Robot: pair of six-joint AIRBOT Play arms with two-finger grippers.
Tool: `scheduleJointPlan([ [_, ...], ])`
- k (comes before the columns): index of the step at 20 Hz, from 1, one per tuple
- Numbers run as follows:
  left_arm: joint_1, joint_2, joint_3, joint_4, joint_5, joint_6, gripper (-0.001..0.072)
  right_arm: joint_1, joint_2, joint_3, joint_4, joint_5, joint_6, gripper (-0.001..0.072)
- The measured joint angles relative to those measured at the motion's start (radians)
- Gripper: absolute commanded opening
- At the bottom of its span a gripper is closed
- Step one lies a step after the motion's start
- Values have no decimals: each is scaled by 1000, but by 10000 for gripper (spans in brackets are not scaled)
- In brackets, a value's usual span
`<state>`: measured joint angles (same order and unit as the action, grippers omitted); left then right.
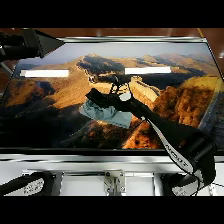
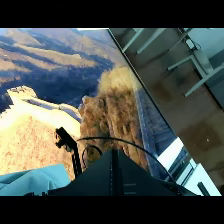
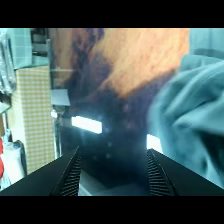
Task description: Fold the shirts.
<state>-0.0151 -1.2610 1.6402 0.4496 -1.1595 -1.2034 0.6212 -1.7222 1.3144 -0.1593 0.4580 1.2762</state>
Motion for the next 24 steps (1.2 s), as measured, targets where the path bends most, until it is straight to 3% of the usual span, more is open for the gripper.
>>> scheduleJointPlan([
  [5,-25,-5,-54,8,-1,4,34,-54,16,58,19,82,-78,536],
  [8,-27,-5,-74,7,-2,11,34,-169,69,69,-146,245,-71,536],
  [10,-20,-4,-81,7,-2,21,34,-266,109,72,-383,416,29,544],
  [11,-16,-4,-83,7,-2,26,34,-315,124,73,-526,508,102,693],
  [13,-14,-4,-85,7,-2,40,34,-404,140,61,-755,681,224,693],
  [15,-13,-4,-86,6,-3,55,34,-468,148,18,-860,772,296,693],
  [19,-11,-4,-87,6,-3,79,34,-513,132,-101,-898,786,362,693],
  [24,-11,-4,-87,6,-5,91,34,-483,61,-163,-800,692,351,692],
])
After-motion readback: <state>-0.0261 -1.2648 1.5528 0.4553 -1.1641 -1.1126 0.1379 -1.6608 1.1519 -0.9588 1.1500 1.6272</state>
